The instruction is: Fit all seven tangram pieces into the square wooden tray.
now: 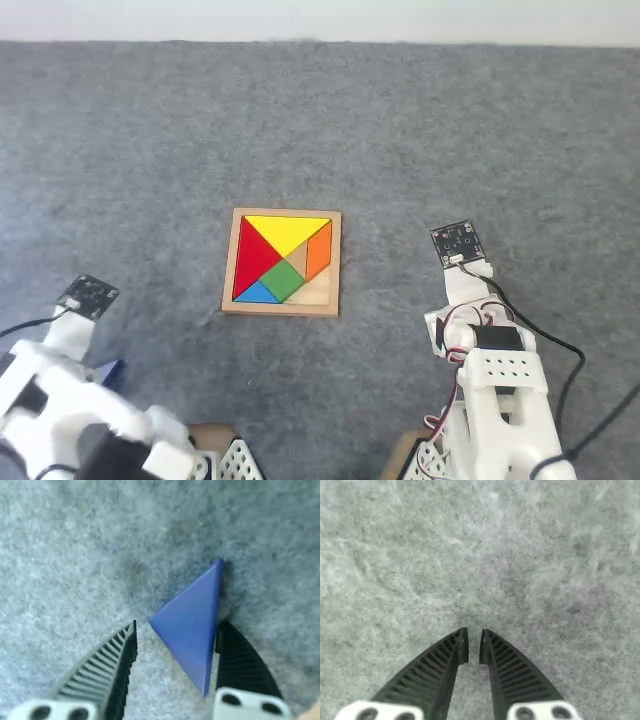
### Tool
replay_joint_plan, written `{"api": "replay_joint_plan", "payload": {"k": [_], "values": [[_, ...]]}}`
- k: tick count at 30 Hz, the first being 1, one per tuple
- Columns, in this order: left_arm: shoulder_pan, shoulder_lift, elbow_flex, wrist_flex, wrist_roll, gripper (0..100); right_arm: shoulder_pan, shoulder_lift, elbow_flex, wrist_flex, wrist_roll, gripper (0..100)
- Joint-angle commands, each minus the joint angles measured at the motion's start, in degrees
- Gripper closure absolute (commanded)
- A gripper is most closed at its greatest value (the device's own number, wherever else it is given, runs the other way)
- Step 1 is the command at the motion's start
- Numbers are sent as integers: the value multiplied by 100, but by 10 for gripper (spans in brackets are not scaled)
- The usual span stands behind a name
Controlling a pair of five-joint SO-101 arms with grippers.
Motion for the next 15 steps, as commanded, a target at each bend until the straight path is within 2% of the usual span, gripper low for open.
{"api": "replay_joint_plan", "payload": {"k": [1,5,15], "values": [[-9,141,400,-501,-158,738,48,-92,-26,-57,62,936],[18,141,409,-501,-167,724,48,-92,-26,-57,62,936],[114,132,391,-475,-1108,869,48,-92,-26,-57,62,936]]}}
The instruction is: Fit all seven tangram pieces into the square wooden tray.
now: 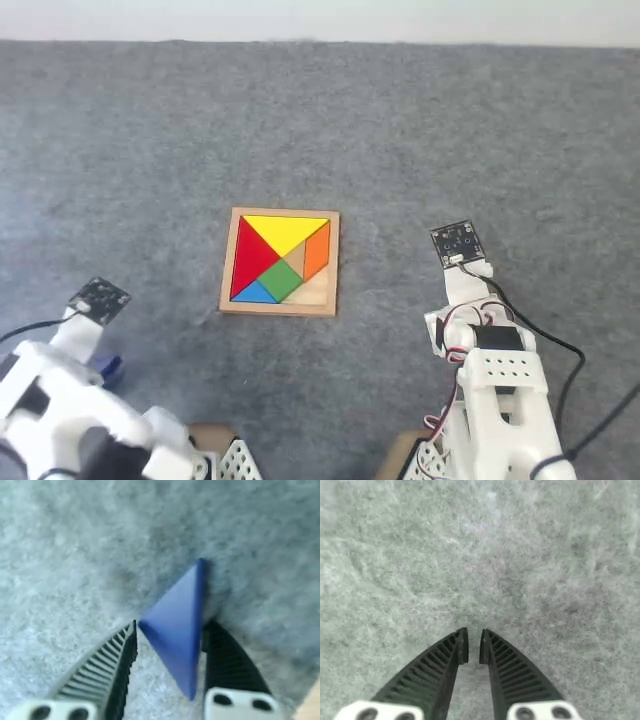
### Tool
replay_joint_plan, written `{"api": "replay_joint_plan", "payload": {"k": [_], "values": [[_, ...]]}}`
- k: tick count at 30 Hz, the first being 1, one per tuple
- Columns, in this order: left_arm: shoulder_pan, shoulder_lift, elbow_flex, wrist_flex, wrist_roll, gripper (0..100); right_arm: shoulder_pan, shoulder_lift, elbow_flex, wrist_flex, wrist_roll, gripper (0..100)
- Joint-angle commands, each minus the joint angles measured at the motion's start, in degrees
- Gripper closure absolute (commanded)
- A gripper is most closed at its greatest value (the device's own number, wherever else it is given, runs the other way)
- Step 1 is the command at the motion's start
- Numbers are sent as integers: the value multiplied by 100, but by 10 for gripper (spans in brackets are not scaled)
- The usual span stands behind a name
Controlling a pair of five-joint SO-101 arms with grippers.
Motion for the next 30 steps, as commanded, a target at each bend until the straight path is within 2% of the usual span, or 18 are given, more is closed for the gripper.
{"api": "replay_joint_plan", "payload": {"k": [1,6,9,18,23,30], "values": [[123,132,330,-325,-686,878,48,-92,-26,-57,62,936],[369,132,330,-316,-958,918,48,-92,-26,-57,62,936],[457,79,207,18,-985,923,48,-92,-26,-57,62,936],[747,97,-1534,2321,-949,920,48,-92,-26,-57,62,936],[923,141,-1657,2426,-818,920,48,-92,-26,-57,62,936],[1169,132,-1218,2418,-782,924,48,-92,-26,-57,62,936]]}}
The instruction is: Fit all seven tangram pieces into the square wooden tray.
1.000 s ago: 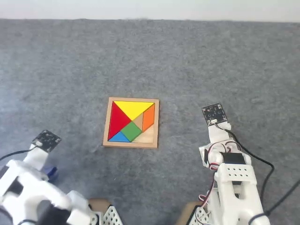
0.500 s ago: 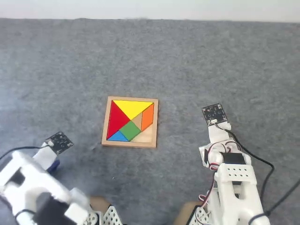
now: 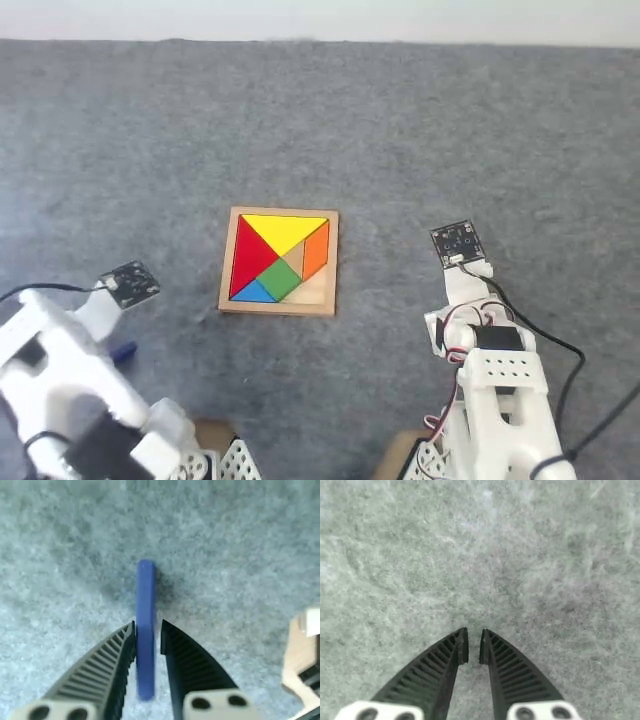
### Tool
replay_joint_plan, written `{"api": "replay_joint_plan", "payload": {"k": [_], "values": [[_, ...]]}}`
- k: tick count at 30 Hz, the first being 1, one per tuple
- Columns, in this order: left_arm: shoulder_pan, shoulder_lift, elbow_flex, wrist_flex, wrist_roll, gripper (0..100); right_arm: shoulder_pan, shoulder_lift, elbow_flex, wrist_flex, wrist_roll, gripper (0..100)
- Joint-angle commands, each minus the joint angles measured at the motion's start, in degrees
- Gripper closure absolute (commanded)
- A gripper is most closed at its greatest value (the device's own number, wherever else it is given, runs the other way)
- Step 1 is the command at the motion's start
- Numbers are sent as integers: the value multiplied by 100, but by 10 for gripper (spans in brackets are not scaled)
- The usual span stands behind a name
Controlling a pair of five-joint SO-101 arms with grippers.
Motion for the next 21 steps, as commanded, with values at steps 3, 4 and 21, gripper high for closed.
{"api": "replay_joint_plan", "payload": {"k": [3,4,21], "values": [[123,0,215,-132,105,924,48,-92,-26,-57,62,936],[114,0,259,-246,105,924,48,-92,-26,-57,62,936],[1327,-53,-1437,1204,1301,983,48,-92,-26,-57,62,936]]}}
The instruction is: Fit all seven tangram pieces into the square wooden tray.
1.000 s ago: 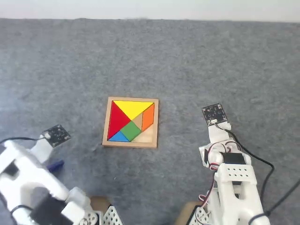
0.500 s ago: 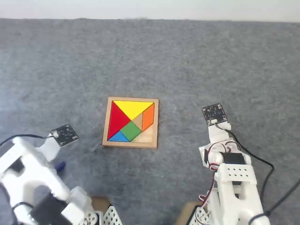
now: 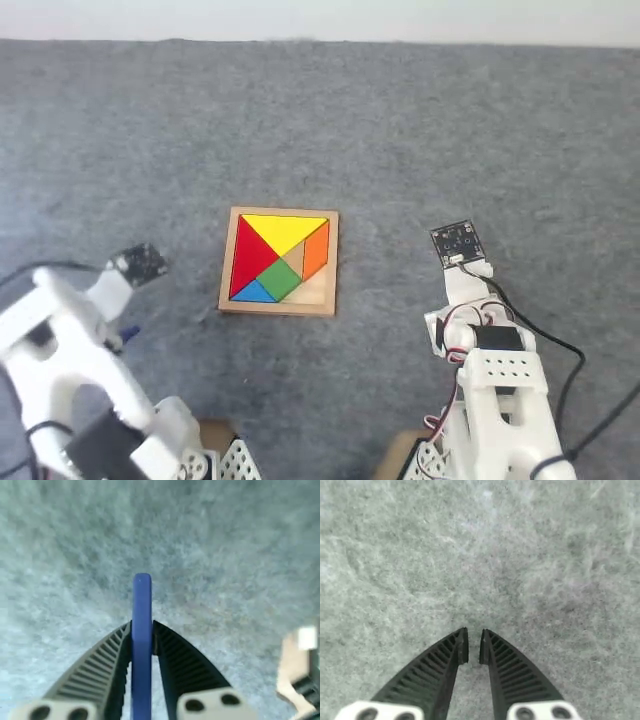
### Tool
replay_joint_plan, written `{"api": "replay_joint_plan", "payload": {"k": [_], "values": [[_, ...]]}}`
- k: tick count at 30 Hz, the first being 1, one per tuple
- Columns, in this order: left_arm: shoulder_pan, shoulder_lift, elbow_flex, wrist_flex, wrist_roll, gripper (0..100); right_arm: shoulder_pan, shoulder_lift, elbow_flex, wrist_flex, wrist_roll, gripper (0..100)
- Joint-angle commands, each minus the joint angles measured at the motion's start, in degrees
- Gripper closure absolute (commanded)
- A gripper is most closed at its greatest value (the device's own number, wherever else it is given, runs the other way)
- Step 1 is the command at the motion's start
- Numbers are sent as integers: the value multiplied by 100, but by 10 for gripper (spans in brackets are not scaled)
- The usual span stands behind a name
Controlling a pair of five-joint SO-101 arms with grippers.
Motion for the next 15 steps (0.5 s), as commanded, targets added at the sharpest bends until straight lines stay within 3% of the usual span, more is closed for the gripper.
{"api": "replay_joint_plan", "payload": {"k": [1,6,8,12,15], "values": [[897,-62,-1182,809,835,982,48,-92,-26,-57,62,936],[2637,-62,-1402,791,2277,983,48,-92,-26,-57,62,936],[3270,-79,-1499,615,3165,985,48,-92,-26,-57,62,936],[3815,-870,-1138,-976,4756,987,48,-92,-26,-57,62,936],[4501,-1969,-48,-1767,5196,987,48,-92,-26,-57,62,935]]}}
